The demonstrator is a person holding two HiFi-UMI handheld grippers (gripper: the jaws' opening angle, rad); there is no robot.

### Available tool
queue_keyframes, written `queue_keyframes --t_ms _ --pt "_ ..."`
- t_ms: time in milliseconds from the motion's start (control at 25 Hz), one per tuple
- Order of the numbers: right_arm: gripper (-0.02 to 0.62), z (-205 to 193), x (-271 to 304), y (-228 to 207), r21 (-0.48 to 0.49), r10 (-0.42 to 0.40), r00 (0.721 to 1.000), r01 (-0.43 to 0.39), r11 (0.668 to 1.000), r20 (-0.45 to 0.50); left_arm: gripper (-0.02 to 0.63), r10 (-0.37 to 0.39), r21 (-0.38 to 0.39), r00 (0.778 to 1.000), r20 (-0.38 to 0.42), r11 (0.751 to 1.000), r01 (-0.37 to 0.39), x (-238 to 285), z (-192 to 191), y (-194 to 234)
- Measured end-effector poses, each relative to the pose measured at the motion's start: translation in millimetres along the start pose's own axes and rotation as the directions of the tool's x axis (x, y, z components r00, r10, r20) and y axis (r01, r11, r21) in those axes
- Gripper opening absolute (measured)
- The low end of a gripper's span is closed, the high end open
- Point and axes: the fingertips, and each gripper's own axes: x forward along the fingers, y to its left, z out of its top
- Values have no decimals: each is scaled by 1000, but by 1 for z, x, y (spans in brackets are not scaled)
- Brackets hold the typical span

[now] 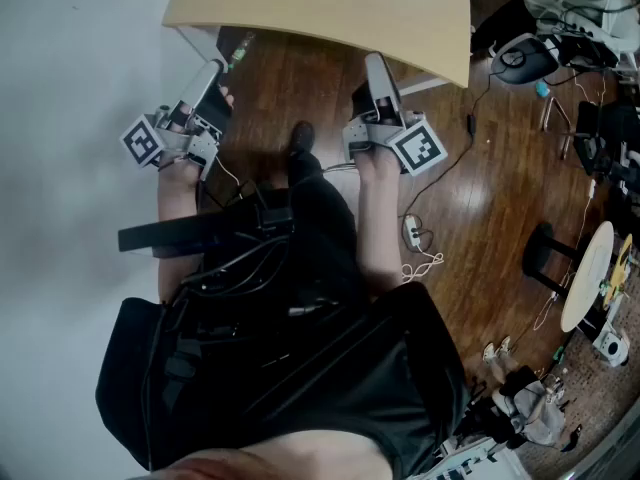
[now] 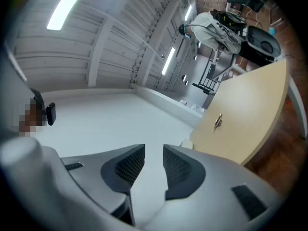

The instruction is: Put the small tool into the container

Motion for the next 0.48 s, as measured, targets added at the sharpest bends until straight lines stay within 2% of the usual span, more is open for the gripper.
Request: queue_keyframes --t_ms 200,480 --pt "98 5 36 8 15 55 998 -56 998 16 34 14 47 1000 -17 999 -13 9 20 -7" --pt "98 -2 64 10 69 66 998 -67 995 15 34 51 77 999 17 996 -52 0 52 -22"
